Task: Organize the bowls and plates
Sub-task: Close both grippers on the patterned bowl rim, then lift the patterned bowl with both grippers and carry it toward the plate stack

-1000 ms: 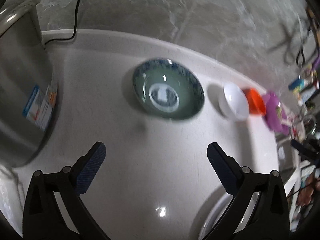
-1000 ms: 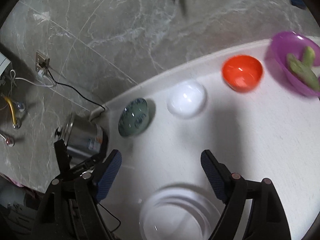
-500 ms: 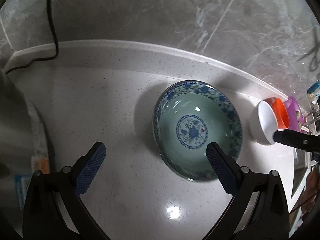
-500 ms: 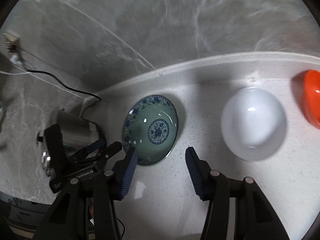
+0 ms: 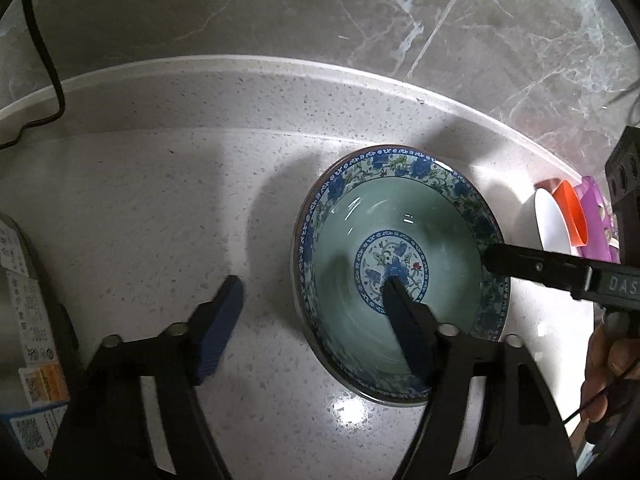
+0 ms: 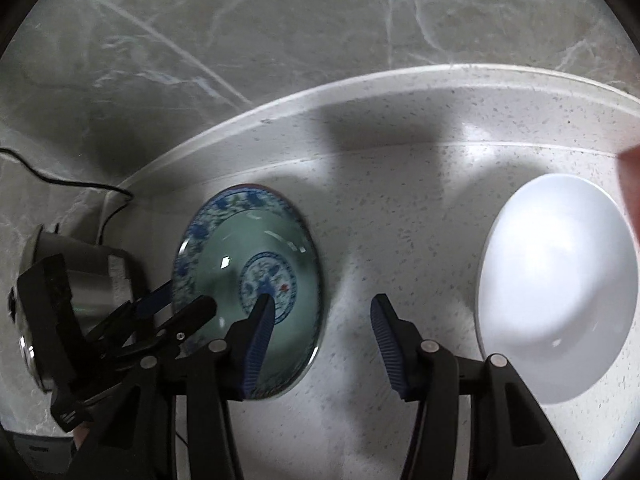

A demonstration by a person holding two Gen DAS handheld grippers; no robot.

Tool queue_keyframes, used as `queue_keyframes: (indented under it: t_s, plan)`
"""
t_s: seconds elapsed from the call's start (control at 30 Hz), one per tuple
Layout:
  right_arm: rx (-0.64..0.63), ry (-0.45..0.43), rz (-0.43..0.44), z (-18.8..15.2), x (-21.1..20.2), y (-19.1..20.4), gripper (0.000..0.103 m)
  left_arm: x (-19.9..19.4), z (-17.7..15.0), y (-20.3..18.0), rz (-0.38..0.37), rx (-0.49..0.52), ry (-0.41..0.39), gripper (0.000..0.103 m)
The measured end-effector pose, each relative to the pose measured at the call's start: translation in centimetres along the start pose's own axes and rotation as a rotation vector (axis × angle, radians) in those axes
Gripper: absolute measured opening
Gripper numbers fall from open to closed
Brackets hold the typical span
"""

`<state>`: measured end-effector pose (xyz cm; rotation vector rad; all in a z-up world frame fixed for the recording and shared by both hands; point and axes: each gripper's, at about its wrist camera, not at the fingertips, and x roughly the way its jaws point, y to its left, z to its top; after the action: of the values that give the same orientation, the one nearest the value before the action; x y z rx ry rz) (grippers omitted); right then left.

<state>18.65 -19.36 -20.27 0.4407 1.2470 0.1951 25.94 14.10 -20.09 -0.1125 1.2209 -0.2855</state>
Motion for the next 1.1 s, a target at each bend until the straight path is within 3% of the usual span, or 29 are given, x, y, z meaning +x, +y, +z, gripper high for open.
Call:
queue_keyframes:
  t_s: [0.07, 0.2, 0.4, 0.8, 1.1]
  plan:
    - [0.004, 0.003, 0.003, 0.3, 0.4, 0.1, 0.050, 0.4, 0.1, -0.1, -0.009, 0.004, 0.005, 0.054]
    - [-0.009, 0.046, -0.018, 0.7, 1.7, 0.0, 0.032, 1.3, 0.0, -0.4, -0.026, 0.009, 0.020, 0.029]
    - [-0.015, 0.068, 0.006, 0.5, 2.4, 0.0, 0.011, 1.9, -0.6, -0.7, -0.037, 0.019, 0.022, 0.014]
    - [-0.038, 0.048, 0.005, -0.2, 1.4, 0.8, 0.011, 0.1, -1.7, -1.4, -0.063, 0.026, 0.006, 0.013]
    - [-0.009, -0.075, 0.008, -5.1, -6.6, -0.3, 0.011, -4.9, -3.8, -8.1, -0.150, 0.131, -0.044, 0.013]
